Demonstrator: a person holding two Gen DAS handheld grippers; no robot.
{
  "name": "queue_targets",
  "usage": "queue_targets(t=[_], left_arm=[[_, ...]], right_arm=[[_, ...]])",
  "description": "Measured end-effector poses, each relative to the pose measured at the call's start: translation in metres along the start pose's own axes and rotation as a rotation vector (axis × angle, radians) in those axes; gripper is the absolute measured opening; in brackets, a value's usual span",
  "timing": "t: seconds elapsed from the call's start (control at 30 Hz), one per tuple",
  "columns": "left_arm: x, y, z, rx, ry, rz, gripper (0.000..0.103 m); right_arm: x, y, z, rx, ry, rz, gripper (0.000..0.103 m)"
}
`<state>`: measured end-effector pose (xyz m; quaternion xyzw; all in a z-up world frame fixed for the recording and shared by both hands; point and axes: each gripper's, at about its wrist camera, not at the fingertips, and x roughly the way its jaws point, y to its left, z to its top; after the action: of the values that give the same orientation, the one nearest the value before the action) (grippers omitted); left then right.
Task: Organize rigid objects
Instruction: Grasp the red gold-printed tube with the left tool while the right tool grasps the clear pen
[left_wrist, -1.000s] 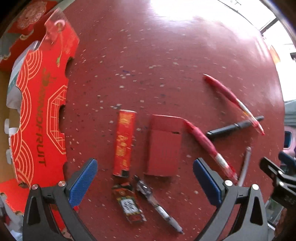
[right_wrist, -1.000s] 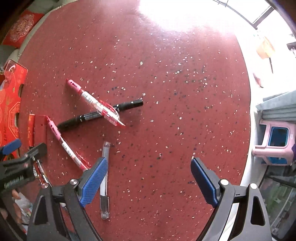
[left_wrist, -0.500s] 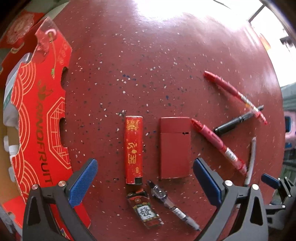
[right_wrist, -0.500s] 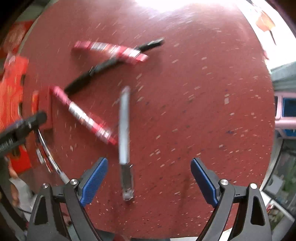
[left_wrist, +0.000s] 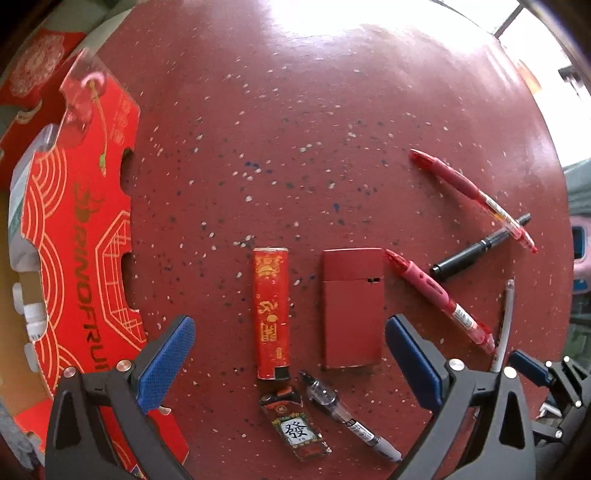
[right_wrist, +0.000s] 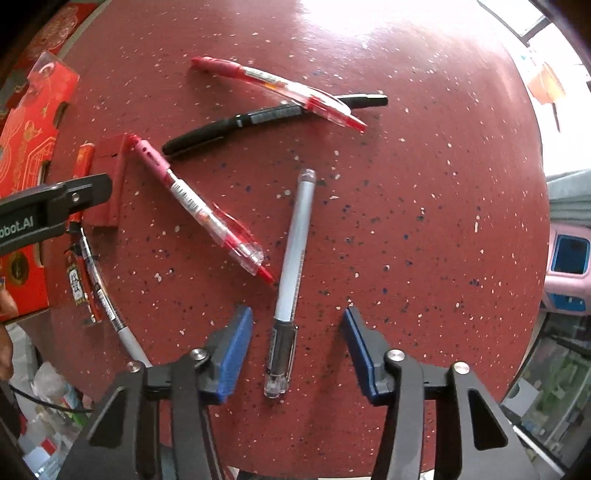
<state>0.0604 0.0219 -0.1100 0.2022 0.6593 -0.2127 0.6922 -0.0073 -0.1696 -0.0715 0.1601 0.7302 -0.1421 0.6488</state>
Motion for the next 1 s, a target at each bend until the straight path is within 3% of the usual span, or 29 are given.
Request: queue_targets(t=[0.17,0.27,0.5,0.57,0.8,1.0], left_arm=[[-0.004,-0.037,0.0,0.043,0.006,-0.055,0.103],[-0.006,-0.046,0.002,0.021,0.01,-0.067,0.103],[0.0,0.001,-0.005,-0.063,0.006,-0.1,0.103],[0.002,0.008,-0.003,-0.06,0.01,-0.077,0.103],[0.008,0.014,0.004,-0.036,0.011,-0.031,0.103],[0.014,0.008,0.015,-0.015,-0.012,-0.045,0.103]], right_arm=[[-0.003,0.017,-0.001,0.0,0.002,0.002,0.048],[0.003,0.006,-0.002,0.005,0.01,0.001,0.047],[0.004,-0.006,-0.001,0.028,0.028,0.009,0.047],[0.002,-0.006,-0.003,0.026,0.025,0.005,0.047],[0.002,-0.002,-0.001,0.028,0.019,0.007,0.048],[0.0,-0.002,-0.001,0.025,0.023,0.005,0.048]])
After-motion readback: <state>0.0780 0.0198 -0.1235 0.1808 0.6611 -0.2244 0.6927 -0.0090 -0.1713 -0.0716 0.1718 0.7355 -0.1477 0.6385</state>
